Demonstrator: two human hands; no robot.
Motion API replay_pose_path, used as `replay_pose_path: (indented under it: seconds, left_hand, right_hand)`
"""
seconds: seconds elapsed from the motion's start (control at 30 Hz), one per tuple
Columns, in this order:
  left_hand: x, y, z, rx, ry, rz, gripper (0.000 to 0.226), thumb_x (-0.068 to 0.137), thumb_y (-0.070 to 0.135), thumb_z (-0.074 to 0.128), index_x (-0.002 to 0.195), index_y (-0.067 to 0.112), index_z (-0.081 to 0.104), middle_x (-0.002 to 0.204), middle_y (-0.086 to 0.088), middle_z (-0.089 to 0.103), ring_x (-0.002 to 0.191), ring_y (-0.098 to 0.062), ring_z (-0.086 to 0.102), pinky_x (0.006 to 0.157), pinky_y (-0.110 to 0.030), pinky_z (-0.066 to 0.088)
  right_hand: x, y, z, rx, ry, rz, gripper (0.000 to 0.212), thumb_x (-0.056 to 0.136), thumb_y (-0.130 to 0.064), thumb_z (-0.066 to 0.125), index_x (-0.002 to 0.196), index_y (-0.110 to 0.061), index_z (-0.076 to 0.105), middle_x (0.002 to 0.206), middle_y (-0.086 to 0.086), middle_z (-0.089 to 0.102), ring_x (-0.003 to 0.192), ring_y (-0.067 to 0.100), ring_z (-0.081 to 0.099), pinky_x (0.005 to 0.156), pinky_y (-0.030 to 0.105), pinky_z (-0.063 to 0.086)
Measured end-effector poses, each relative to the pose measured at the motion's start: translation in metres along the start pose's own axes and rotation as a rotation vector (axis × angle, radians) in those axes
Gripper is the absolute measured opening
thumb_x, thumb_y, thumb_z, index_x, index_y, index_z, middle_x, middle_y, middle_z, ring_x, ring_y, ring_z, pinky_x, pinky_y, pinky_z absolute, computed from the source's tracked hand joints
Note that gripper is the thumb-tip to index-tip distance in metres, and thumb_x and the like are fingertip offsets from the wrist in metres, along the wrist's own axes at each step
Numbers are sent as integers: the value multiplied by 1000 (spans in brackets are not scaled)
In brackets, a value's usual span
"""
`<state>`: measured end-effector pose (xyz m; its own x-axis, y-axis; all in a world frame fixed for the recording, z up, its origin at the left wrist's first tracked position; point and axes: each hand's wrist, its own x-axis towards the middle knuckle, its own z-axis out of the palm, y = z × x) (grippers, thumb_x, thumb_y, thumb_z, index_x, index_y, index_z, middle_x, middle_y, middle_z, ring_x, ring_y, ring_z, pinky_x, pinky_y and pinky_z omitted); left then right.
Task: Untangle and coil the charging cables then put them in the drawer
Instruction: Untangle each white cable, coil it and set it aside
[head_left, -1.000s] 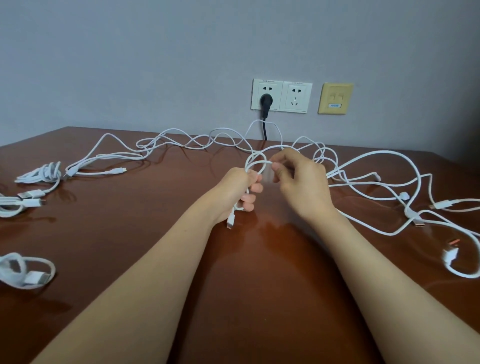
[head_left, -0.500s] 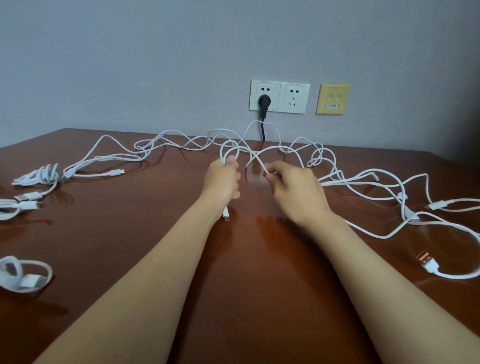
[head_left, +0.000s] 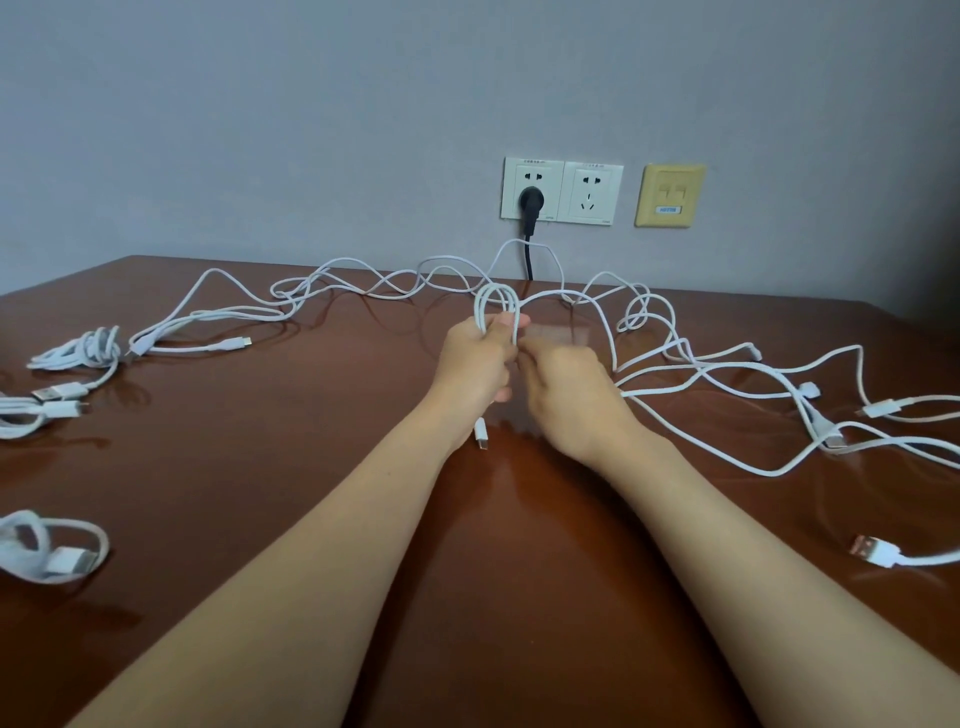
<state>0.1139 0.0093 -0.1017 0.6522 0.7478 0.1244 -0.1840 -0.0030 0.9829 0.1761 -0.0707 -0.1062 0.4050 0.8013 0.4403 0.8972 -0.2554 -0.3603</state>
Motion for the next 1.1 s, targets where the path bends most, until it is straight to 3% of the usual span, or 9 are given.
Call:
replay_pose_path:
  seconds: [0.23, 0.3, 0.33, 0.4, 0.47, 0.7, 0.8, 0.93, 1.1]
  left_hand:
    - [-1, 0, -1, 152, -66, -2, 27, 100, 16, 36, 82, 16, 55, 52, 1, 34, 30, -6, 30, 35, -12, 26]
    - [1, -2, 0, 326, -41, 61, 25, 99, 17, 37, 87, 12, 58, 65, -16, 52, 51, -27, 53, 44, -24, 45]
    - [3, -4, 0, 438, 0, 111, 25, 98, 18, 38, 92, 9, 61, 82, -24, 60, 74, -40, 58, 59, -34, 53]
    - [4, -7, -1, 639, 72, 188, 27, 97, 21, 39, 100, 7, 62, 104, -22, 64, 100, -39, 55, 80, -35, 44]
    - [6, -9, -4, 759, 112, 210, 30, 98, 24, 37, 102, 6, 60, 108, -18, 63, 106, -36, 53, 78, -32, 36]
    - [6, -11, -8, 962, 130, 166, 35, 101, 28, 29, 109, 3, 53, 113, -18, 61, 109, -37, 52, 79, -33, 34]
    - [12, -11, -9, 612, 83, 75, 30, 99, 25, 33, 90, 7, 54, 102, -16, 67, 98, -35, 62, 90, -40, 47]
    - [8, 0, -10, -42, 16, -155, 27, 102, 17, 31, 78, 12, 42, 76, -15, 70, 43, -10, 61, 52, -21, 52]
    - [12, 4, -16, -529, 66, -226, 33, 103, 20, 28, 76, 9, 43, 43, 2, 47, 35, -10, 53, 57, -28, 51]
  right_hand:
    - [-4, 1, -2, -93, 8, -21, 22, 95, -11, 37, 111, -9, 52, 100, 16, 61, 94, 41, 54, 66, 32, 32]
    - [-4, 0, -2, -154, 1, -22, 27, 96, -13, 37, 118, -13, 52, 106, 14, 62, 99, 40, 53, 69, 34, 33]
    - [-4, -1, -3, -192, -8, -25, 28, 96, -15, 37, 121, -15, 52, 108, 14, 62, 101, 39, 53, 70, 35, 33]
    - [-4, -3, -4, -273, -23, -43, 30, 97, -17, 35, 123, -17, 51, 109, 13, 63, 102, 38, 54, 73, 35, 32]
    - [-4, -5, -5, -330, -26, -53, 32, 98, -22, 33, 125, -19, 50, 108, 12, 64, 104, 37, 54, 81, 36, 32]
    - [-3, -1, -5, -375, -14, 21, 36, 95, -49, 37, 78, -20, 48, 93, 5, 67, 96, 28, 57, 91, 36, 30]
    - [-5, 0, -5, -295, -39, 11, 26, 95, -40, 40, 90, -23, 58, 95, 2, 67, 100, 27, 56, 90, 36, 27]
    - [-5, -1, -4, -235, -37, 4, 22, 97, -29, 40, 104, -23, 59, 101, 3, 67, 107, 27, 54, 90, 35, 27]
    - [-4, 2, -8, -239, -30, 75, 42, 98, -43, 37, 62, -22, 34, 75, 0, 54, 99, 30, 55, 79, 35, 27]
